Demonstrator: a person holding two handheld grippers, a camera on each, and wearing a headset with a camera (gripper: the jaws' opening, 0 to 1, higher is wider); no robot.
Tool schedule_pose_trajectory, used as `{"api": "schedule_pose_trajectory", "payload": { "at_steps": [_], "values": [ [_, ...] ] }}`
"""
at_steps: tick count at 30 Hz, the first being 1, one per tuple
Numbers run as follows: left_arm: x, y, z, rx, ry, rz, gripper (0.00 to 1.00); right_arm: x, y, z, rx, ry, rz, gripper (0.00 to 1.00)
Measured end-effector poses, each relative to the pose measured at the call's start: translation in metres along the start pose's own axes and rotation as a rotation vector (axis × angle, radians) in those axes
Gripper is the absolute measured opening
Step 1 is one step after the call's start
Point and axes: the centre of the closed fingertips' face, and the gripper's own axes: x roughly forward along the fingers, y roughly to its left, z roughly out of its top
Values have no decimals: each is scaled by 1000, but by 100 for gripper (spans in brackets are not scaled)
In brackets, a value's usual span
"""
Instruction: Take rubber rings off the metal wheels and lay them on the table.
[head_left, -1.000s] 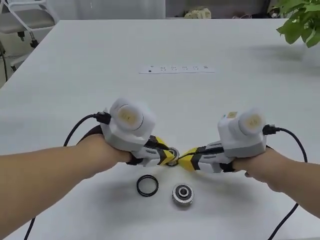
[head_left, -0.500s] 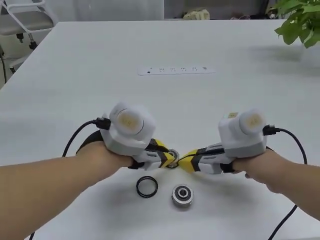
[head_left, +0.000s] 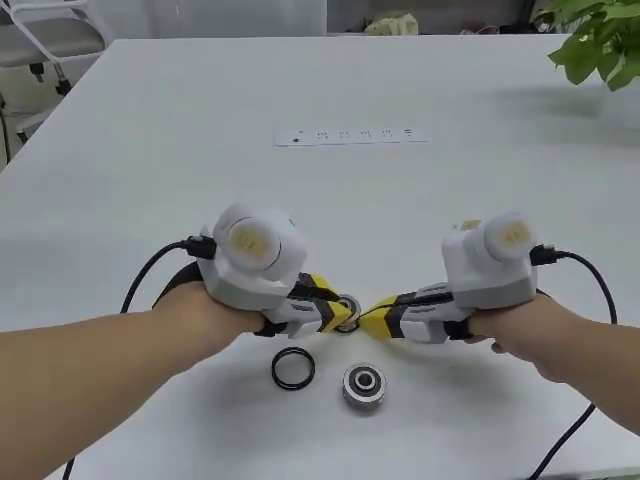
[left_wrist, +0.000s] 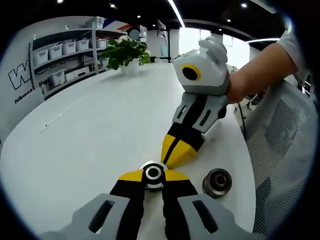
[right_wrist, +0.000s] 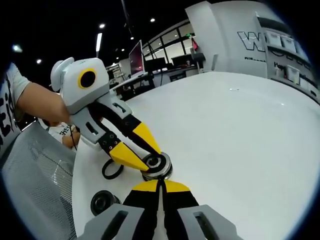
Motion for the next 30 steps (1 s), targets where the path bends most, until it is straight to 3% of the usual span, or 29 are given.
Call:
{"api": "schedule_pose_trajectory", "payload": {
  "at_steps": [9,21,25,27,30],
  "values": [
    [0,0,0,10,-7,1,7,0,2,1,91,-21,15,0],
    [0,0,0,3,-26,3,7,-3,-1,2,136,-46,21,0],
    [0,0,0,0,-28,4,7,-7,-5,7,179,-79,11,0],
    [1,-2,0,0,-27,1,7,-8,-3,14,222,-121,27,0],
    [0,-2,0,-1,-24,4,7,-7,-4,12,200,-105,19,0]
  ]
}}
